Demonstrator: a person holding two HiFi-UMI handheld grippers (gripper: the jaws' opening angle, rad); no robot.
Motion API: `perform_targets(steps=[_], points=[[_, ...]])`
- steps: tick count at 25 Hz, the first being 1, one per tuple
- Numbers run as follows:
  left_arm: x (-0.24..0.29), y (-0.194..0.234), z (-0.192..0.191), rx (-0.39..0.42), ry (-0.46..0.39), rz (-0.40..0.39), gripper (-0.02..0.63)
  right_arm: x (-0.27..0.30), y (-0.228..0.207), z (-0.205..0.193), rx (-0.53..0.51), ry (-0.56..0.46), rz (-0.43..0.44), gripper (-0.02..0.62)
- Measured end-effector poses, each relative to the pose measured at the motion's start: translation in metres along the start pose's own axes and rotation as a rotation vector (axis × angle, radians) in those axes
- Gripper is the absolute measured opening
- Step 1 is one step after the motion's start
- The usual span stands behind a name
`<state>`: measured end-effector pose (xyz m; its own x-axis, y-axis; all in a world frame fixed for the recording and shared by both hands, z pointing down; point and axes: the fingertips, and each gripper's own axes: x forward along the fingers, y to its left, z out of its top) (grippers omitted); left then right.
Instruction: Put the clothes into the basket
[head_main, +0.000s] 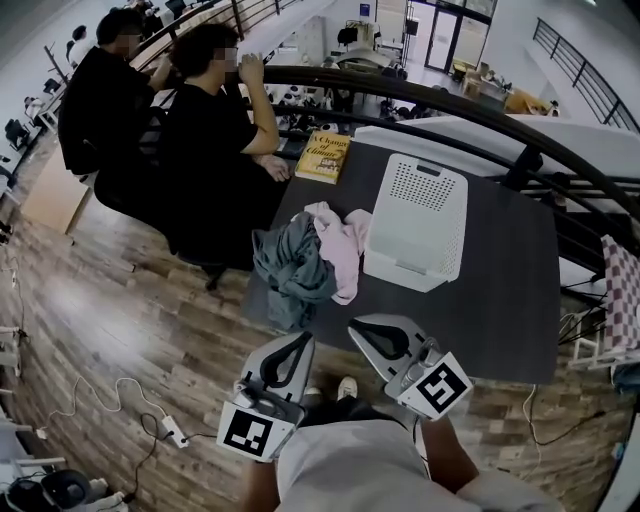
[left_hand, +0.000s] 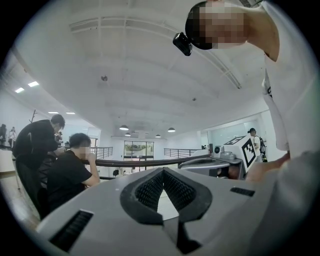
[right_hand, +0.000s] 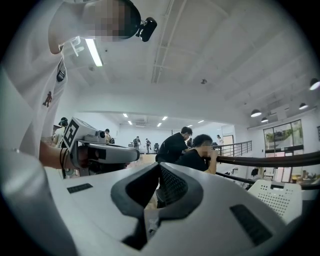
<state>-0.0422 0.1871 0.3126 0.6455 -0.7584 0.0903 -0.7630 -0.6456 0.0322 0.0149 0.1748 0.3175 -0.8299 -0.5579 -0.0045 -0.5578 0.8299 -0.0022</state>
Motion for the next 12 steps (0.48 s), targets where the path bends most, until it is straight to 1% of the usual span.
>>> perform_targets(steps=[6,12], points=[[0.019,0.006,-0.004,-0.007,0.006,-0.004,0.002,0.007,-0.021,-0.010,0.009,0.017,-0.005,0.015],[0.038,0.026,-0.009,-0.025,0.004,-0.025,0.002,0.025,-0.040,-0.018,-0.001,0.037,-0.022,0.015]])
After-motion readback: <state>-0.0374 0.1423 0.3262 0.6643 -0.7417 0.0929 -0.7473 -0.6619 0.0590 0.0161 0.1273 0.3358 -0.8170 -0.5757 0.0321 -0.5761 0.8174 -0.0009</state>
